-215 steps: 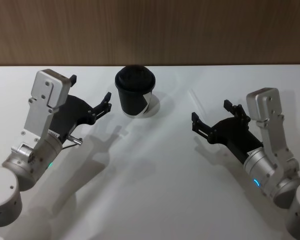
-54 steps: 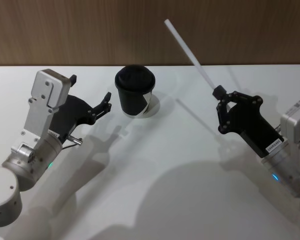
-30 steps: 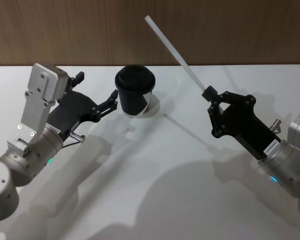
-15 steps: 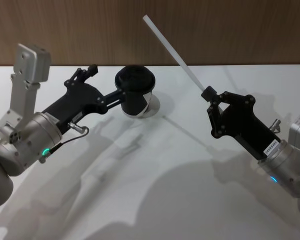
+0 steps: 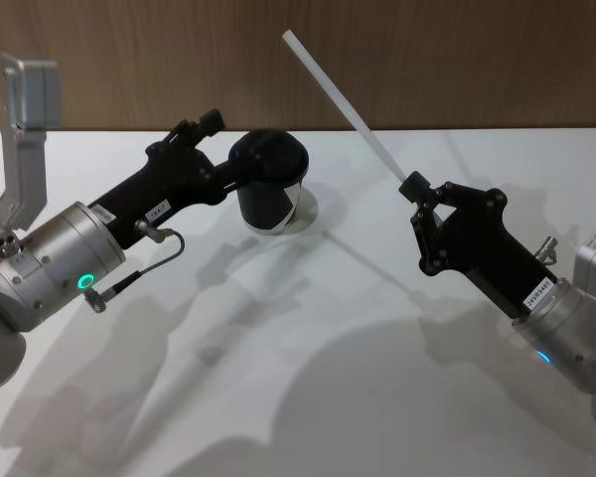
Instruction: Pick up the straw with one hand, pass it to the other hand, and insert it into the cup.
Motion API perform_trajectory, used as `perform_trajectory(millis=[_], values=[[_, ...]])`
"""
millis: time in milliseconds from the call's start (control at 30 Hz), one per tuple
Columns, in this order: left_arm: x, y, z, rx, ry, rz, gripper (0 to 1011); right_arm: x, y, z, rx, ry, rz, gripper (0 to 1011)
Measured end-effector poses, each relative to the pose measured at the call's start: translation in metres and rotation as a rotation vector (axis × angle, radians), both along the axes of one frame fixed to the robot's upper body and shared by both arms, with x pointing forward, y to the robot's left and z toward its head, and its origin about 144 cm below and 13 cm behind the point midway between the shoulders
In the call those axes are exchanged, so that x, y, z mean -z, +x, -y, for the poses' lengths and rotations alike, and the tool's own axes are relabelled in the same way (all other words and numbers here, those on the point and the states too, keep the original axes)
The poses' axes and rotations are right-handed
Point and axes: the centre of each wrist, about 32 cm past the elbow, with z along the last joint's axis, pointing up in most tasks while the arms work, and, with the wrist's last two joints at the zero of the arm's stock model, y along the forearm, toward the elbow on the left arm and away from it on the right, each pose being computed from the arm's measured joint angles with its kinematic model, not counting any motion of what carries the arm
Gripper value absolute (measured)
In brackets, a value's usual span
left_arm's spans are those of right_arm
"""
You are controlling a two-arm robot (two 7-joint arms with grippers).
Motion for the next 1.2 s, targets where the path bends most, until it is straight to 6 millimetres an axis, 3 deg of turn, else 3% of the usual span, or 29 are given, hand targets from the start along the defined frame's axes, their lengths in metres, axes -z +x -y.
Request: perform_trajectory(millis=[633, 1200], values=[[-0.001, 0.020, 0.013, 0.243, -0.303, -0.137, 1001, 0.000, 0.000, 0.000, -0.001, 0.001, 0.000, 6], [0.001, 0.043, 0.050, 0.482, -0.540, -0.250, 1002, 0.000, 0.000, 0.000, -0.001, 0.001, 0.000, 6]])
